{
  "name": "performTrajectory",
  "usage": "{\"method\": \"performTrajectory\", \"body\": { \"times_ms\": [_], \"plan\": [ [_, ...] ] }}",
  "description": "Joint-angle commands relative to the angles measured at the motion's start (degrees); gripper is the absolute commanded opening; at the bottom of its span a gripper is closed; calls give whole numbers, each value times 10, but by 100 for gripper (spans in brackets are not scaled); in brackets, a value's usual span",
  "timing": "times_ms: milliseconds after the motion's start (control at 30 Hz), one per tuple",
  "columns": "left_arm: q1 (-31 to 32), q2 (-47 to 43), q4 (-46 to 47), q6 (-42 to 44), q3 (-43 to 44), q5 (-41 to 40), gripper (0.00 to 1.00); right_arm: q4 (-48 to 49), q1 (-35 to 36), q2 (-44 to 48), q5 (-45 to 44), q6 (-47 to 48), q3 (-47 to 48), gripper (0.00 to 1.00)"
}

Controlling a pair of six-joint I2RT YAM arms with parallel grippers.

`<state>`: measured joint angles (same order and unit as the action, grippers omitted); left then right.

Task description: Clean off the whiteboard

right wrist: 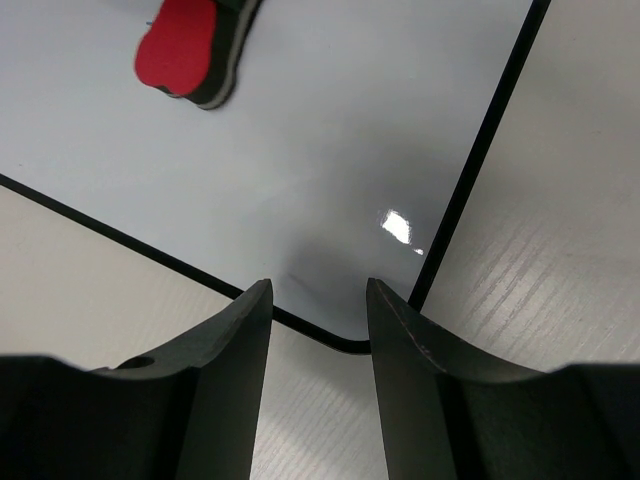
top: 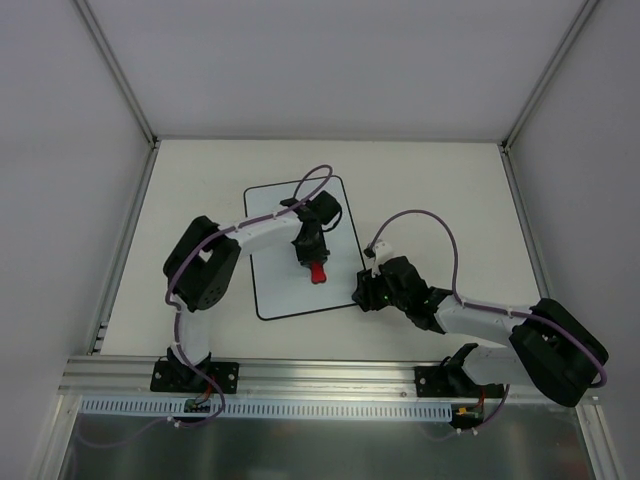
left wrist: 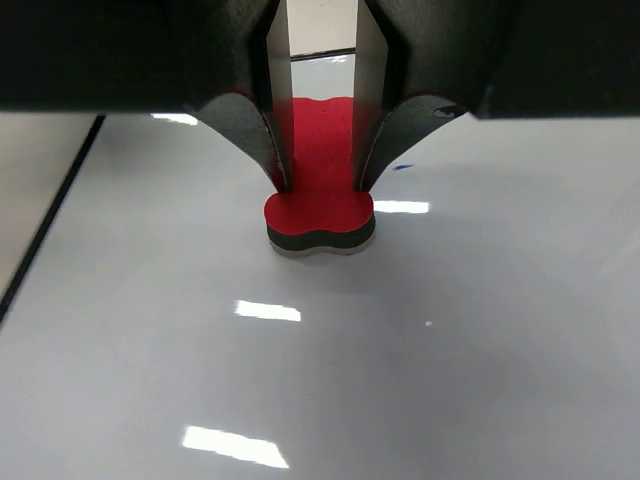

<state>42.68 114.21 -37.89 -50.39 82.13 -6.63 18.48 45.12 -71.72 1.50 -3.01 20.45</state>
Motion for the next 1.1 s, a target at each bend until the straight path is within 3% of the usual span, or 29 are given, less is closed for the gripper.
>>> {"method": "performTrajectory", "body": {
  "times_ms": [0, 200, 433, 900, 1067],
  "plan": [
    [-14, 8, -64, -21, -104, -44, 0, -71, -2, -11, -9, -11, -25, 47],
    [-46, -61, -64, -49, -195, -63, 0, -65, -1, -22, -3, -10, -23, 47],
    [-91, -118, -67, -38, -240, -92, 0, -64, -2, -16, -1, -10, -30, 47],
    [-81, -101, -68, -1, -126, -75, 0, -71, -2, -3, 3, -9, -25, 48],
    [-130, -152, -71, 38, -115, -87, 0, -126, -2, 49, -11, 8, 1, 50]
  ]
}}
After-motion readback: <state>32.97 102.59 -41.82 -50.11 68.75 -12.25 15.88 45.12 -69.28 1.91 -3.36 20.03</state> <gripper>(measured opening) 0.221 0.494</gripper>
